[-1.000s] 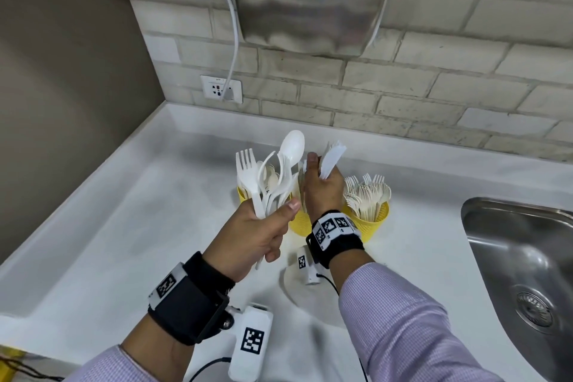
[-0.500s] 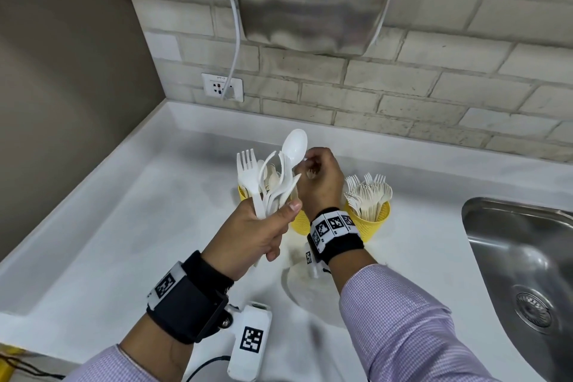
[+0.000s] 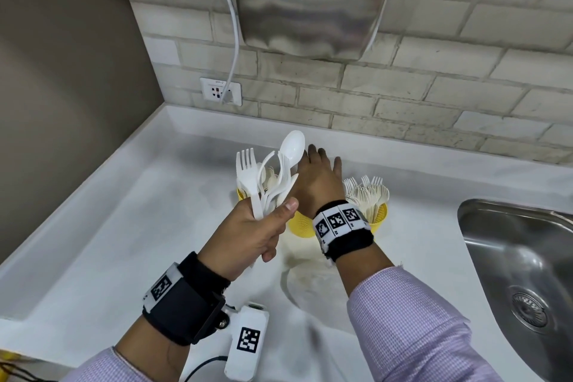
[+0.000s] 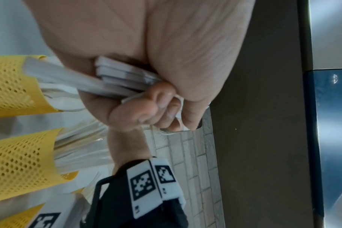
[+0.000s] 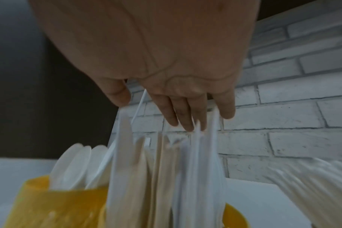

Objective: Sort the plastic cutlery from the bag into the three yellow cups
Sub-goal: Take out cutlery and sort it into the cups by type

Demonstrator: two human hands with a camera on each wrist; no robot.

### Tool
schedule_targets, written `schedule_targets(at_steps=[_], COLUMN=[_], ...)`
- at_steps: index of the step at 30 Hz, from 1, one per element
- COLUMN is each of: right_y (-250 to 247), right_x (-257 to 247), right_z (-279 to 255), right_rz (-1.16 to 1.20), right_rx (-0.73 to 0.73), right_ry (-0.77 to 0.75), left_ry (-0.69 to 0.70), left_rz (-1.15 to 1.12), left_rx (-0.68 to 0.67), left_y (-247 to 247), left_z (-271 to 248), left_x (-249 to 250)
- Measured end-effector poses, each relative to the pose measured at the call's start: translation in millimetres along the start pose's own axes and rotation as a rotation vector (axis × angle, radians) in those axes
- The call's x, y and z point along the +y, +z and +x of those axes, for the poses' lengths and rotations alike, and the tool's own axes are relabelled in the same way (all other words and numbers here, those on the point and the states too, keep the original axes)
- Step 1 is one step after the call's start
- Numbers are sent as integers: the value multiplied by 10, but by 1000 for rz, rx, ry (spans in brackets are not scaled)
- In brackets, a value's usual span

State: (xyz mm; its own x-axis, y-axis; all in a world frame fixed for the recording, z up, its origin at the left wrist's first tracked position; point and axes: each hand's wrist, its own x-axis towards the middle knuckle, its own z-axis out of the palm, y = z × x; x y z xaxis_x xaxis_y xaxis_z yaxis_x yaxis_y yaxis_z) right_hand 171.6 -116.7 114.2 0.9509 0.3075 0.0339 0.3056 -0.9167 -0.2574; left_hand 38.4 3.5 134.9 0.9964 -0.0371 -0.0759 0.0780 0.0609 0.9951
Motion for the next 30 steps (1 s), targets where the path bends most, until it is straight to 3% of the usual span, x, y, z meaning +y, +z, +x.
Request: schedule_targets(at_steps=[5, 11, 18, 25, 30], right_y=[-247, -384, -494, -636, -701], right_x=[-34, -32, -38, -65, -187], right_z=[-197, -547, -816, -962, -1035], right_rz=[611, 1088, 1212, 1283, 1266], right_rx=[272, 407, 380, 316, 408], right_ry=[26, 134, 74, -68, -143], left_ry=[-15, -13, 18, 33, 41], left_rz=[-94, -135, -127, -214, -256], left_rx=[-6, -16, -22, -139, -206], left_y=[12, 13, 18, -27, -69], left_z=[-22, -44, -48, -102, -124], left_x=[35, 49, 53, 77, 97])
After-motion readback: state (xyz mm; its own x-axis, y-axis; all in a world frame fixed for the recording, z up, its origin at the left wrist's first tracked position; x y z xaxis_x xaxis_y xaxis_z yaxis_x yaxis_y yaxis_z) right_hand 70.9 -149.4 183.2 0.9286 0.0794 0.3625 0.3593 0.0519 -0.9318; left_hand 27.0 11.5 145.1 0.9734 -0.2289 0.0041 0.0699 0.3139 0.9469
